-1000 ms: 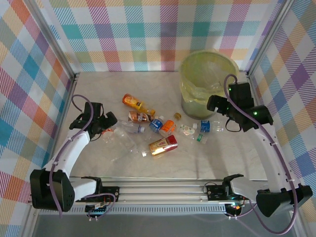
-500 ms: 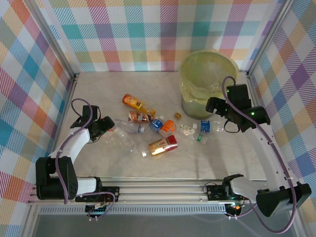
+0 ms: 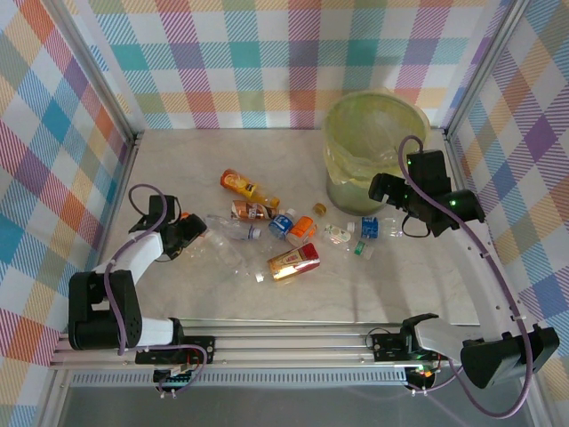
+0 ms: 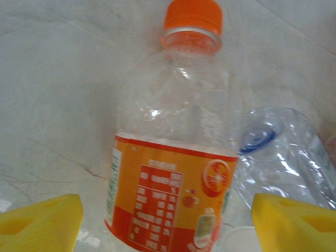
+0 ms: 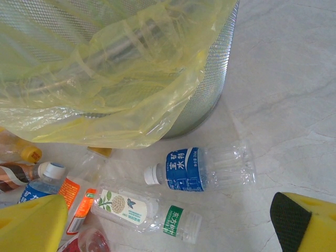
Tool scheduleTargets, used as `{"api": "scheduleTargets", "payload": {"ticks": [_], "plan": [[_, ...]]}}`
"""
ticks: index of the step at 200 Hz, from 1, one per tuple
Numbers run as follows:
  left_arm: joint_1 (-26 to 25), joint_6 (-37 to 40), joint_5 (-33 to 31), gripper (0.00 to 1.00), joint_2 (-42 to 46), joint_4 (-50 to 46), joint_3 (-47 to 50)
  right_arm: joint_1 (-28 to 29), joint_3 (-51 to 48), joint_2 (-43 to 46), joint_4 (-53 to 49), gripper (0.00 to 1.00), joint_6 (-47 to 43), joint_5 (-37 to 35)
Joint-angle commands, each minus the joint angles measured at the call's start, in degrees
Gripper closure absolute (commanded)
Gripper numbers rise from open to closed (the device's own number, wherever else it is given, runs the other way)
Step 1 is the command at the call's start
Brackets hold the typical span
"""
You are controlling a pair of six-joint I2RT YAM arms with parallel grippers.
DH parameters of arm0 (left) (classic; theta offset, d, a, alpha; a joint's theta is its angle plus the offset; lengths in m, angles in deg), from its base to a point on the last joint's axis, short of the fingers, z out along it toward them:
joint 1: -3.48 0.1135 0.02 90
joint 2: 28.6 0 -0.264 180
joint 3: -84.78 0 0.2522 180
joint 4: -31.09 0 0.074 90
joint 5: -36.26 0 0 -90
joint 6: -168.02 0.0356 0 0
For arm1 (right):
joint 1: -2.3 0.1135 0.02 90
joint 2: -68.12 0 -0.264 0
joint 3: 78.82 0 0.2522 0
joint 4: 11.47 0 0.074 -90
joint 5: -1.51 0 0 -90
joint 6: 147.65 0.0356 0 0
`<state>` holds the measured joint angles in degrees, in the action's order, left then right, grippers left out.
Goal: Put the plastic bottles in the bin
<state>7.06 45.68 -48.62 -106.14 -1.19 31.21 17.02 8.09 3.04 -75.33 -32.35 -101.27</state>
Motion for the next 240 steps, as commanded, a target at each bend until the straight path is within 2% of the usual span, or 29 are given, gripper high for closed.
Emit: {"api": "scheduleTargets", "payload": {"ticks": [1, 66, 138, 169, 201, 240], "plan": [[2.24, -2.09, 0.68, 0.17, -1.08, 1.7, 1.73, -0.04, -0.55, -0.27, 1.06, 0.0, 0.97, 0.82], [4.14, -4.24, 0.24, 0.2, -2.86, 4.62, 3.58, -0.04, -0.63, -1.37, 1.84, 0.0, 1.31, 2.09], [4.6, -4.23, -0.99, 0.39, -2.25, 4.48, 3.69, -0.04, -0.64, -2.79, 2.55, 0.0, 1.62, 3.82], [4.6, -3.13, -1.96, 0.4, 3.15, 0.87, 2.88, -0.04, -0.46, -2.55, 2.96, 0.0, 1.75, 5.17], [4.27, -1.12, -1.04, 0.42, 12.61, -1.61, 1.89, -0.01, -0.11, -1.8, 3.75, 0.0, 1.99, 7.81], [0.07, 1.96, 1.43, 0.46, 24.83, -2.04, -0.92, 1.58, 0.57, -0.14, 4.95, 0.0, 3.95, 10.49]]}}
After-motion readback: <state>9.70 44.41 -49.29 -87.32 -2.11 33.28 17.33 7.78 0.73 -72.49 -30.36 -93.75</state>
